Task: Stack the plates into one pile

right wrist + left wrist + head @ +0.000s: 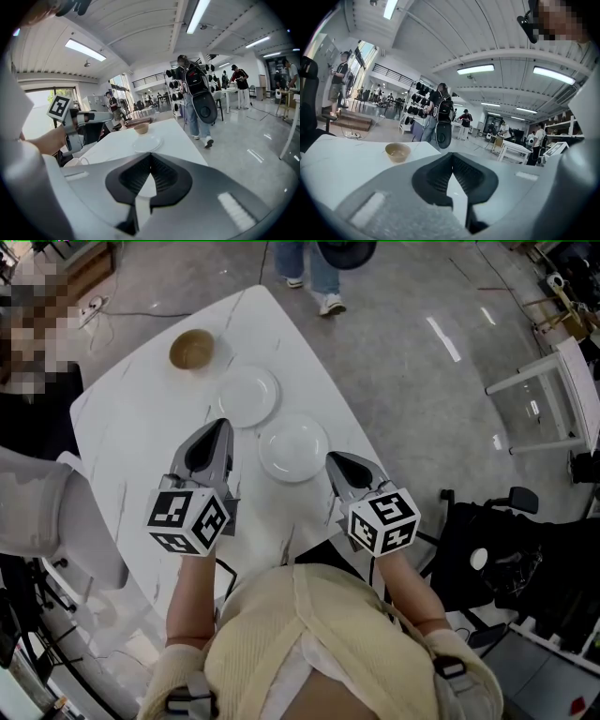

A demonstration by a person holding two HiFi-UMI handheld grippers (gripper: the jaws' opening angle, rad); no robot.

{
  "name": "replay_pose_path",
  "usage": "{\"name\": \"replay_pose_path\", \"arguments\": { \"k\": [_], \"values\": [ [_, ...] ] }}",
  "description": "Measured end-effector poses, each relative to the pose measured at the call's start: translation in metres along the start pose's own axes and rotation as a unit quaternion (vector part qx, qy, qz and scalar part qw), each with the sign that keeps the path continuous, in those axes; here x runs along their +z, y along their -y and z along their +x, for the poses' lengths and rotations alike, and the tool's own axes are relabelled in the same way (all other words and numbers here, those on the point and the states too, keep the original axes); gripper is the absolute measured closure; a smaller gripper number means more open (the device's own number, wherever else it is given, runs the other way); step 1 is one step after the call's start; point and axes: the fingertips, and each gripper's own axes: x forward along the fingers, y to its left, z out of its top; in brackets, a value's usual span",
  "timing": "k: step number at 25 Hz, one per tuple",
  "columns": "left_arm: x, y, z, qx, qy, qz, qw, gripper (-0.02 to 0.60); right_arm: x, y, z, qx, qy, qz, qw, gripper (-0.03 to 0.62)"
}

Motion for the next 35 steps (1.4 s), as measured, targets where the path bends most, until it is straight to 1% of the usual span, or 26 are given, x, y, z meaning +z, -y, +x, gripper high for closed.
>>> {"name": "replay_pose_path", "arguments": {
  "k": [4, 7, 10, 14, 19, 20, 21, 29, 35],
  "values": [
    [-0.014, 0.005, -0.009, 0.016, -0.006, 0.005, 0.9998, 0.578, 0.001, 0.007, -0.001, -0.001, -0.001, 0.007, 1.0, 0.591],
    [-0.029, 0.01, -0.014, 0.021, -0.013, 0.008, 0.9997, 0.578, 0.005, 0.006, -0.004, 0.016, 0.007, 0.012, 1.0, 0.591],
    [-0.044, 0.016, -0.016, 0.017, -0.025, 0.004, 0.9995, 0.578, 0.006, 0.007, -0.004, 0.024, 0.007, 0.01, 1.0, 0.591],
    [-0.062, 0.026, -0.017, 0.009, -0.04, 0.006, 0.9992, 0.578, 0.0, 0.012, -0.001, 0.022, -0.011, 0.008, 1.0, 0.591],
    [-0.075, 0.031, -0.019, 0.009, -0.044, 0.007, 0.999, 0.578, -0.003, 0.016, 0.0, 0.024, -0.023, 0.006, 0.999, 0.587],
    [-0.076, 0.031, -0.02, 0.01, -0.043, 0.006, 0.999, 0.578, -0.003, 0.016, 0.0, 0.028, -0.026, 0.006, 0.999, 0.545],
    [-0.077, 0.031, -0.02, 0.011, -0.042, 0.006, 0.999, 0.578, -0.003, 0.016, 0.001, 0.032, -0.029, 0.005, 0.999, 0.521],
    [-0.083, 0.027, -0.02, 0.021, -0.049, 0.001, 0.9986, 0.578, -0.008, 0.023, 0.008, 0.037, -0.05, 0.014, 0.998, 0.452],
    [-0.088, 0.023, -0.019, 0.031, -0.059, -0.002, 0.9978, 0.578, -0.015, 0.028, 0.018, 0.036, -0.078, 0.027, 0.996, 0.447]
  ]
}}
